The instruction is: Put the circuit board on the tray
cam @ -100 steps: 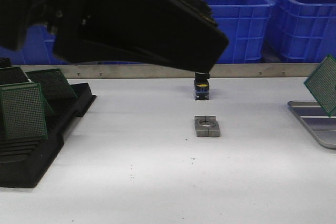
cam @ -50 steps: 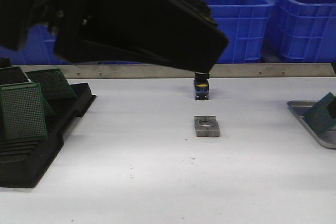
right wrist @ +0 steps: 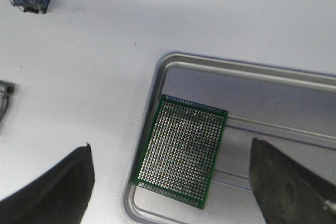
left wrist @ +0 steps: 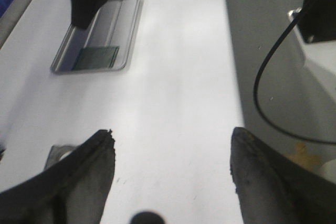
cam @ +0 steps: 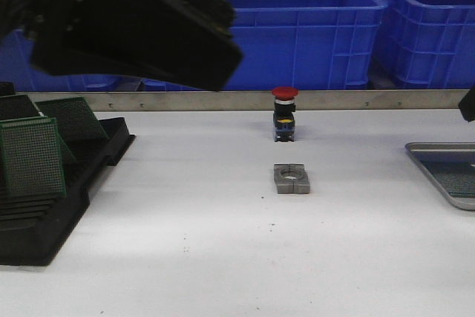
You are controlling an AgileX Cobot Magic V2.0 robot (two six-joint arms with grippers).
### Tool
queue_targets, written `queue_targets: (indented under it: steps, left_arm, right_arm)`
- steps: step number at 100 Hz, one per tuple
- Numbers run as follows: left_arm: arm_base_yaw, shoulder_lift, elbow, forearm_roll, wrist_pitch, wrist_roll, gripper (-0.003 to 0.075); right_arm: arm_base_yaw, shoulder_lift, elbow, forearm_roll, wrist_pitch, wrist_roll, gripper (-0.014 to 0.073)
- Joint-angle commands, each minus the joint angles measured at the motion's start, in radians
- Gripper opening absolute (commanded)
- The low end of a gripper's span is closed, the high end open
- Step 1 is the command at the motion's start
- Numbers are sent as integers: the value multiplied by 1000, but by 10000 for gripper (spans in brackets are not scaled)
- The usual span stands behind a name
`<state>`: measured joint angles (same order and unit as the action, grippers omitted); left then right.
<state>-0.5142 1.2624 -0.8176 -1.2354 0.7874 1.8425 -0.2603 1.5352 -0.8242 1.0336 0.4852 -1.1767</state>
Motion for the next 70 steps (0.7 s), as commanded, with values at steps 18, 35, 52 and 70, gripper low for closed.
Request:
queue_targets:
  steps: [18, 35, 52, 70]
  left_arm:
    - [208, -72, -24, 333, 21, -41, 433]
    - [336, -72, -24, 481, 21, -132, 433]
    - [427, -72, -24, 674, 21, -144, 433]
    - [480, -72, -24, 794, 17, -223, 433]
  right_arm:
    - [-7, -106, -28, 0, 17, -17, 619]
    - [-7, -105, -27, 0, 63, -17, 619]
    - [-7, -105, -27, 0, 68, -17, 619]
    - [-7, -105, -27, 0, 69, -17, 619]
